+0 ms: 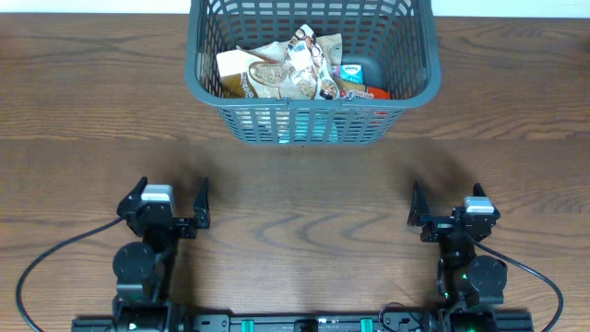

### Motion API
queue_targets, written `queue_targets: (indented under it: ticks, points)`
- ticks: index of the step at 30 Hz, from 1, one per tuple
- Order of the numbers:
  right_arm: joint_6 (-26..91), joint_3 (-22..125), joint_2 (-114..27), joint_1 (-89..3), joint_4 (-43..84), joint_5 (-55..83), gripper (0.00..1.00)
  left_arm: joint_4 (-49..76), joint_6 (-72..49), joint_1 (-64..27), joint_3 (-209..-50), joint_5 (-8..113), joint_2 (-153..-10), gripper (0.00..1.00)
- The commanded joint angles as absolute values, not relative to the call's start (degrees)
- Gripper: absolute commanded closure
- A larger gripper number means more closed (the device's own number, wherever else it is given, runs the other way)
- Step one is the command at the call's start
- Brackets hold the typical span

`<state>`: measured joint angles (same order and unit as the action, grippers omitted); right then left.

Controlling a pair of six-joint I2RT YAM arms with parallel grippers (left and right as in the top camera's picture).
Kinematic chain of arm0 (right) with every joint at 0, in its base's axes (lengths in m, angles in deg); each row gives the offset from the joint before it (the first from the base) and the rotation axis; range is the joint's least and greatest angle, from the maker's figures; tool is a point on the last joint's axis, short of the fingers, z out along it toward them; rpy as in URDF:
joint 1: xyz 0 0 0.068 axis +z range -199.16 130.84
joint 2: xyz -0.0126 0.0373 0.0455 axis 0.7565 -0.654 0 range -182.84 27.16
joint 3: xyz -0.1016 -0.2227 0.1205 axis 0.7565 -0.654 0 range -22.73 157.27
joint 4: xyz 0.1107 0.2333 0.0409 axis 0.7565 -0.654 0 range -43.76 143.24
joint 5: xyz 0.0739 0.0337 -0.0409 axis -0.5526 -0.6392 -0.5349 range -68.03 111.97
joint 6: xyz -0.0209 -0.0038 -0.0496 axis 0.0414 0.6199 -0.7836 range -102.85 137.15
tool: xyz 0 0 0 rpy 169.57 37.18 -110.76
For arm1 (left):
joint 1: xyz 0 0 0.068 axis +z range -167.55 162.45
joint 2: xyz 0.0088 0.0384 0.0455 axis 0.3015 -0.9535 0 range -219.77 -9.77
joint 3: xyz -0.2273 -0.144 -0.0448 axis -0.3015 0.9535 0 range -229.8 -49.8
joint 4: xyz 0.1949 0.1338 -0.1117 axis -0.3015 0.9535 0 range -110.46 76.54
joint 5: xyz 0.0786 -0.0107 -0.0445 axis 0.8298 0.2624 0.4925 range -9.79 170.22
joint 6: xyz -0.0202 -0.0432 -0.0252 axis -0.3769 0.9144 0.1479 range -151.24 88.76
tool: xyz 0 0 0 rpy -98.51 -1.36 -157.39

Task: Pack container

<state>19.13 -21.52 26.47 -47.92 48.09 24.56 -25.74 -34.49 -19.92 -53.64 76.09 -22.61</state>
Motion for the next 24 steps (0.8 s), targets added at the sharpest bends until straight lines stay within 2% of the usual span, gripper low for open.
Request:
queue_targets:
  ticks: [1,16,24]
  points:
    - [19.9,-21.9,26.9,-48.5,48.1,25.1,0.01,-26.6,-35.0,-20.4,-51.6,76.1,-19.8,0.01]
    - [19.9,-21.9,26.9,-48.5,48.1,25.1,0.01,-16.6,-35.4,-23.0,-50.0,76.1,-9.9,0.02]
    - [19.9,-21.9,26.9,-48.5,48.1,25.1,0.01,-16.6,-36.7,-25.6,-50.0,76.2,-9.9,0.01]
